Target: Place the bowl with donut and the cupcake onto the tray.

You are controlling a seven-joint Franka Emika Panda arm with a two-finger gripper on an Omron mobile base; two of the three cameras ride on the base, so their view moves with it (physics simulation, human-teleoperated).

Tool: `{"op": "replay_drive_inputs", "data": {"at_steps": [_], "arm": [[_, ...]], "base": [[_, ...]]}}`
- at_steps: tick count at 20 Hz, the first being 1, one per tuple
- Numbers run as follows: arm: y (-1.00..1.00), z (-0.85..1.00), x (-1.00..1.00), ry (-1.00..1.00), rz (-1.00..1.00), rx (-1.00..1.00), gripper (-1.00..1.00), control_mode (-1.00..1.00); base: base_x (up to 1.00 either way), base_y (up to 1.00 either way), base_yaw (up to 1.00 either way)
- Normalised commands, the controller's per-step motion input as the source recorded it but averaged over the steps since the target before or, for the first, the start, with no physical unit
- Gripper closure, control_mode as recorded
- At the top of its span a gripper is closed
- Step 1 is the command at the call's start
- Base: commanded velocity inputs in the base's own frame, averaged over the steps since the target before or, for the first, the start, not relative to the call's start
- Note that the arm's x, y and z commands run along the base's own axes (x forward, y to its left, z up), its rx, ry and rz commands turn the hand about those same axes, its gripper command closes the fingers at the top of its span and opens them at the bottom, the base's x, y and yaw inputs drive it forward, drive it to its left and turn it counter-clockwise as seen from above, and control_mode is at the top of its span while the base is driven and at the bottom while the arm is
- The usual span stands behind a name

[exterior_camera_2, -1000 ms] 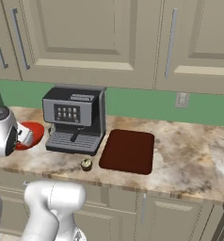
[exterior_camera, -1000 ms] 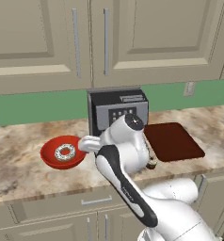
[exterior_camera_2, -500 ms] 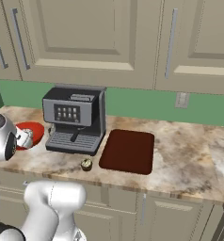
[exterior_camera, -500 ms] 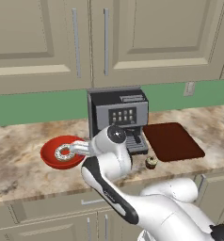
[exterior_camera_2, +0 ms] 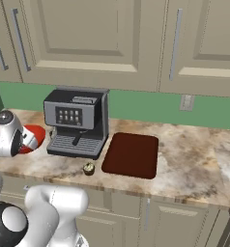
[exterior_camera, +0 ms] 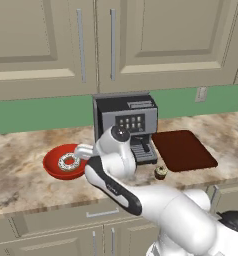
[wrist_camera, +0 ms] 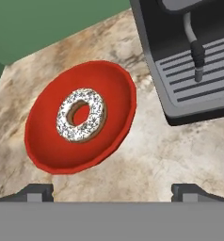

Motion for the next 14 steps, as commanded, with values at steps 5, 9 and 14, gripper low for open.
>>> {"op": "replay_drive_inputs", "data": {"at_steps": [5,9,14], "arm": [[0.0,-0.17,0.18,0.07,0.0,-0.02,-1.0,-1.0],[0.0,-0.26,0.15,0.04,0.0,0.0,-1.0,-1.0],[0.0,-0.2,0.12,0.0,0.0,0.0,-1.0,-1.0]], "base": [[0.0,0.0,0.0],[0.0,0.0,0.0],[0.0,0.0,0.0]]}}
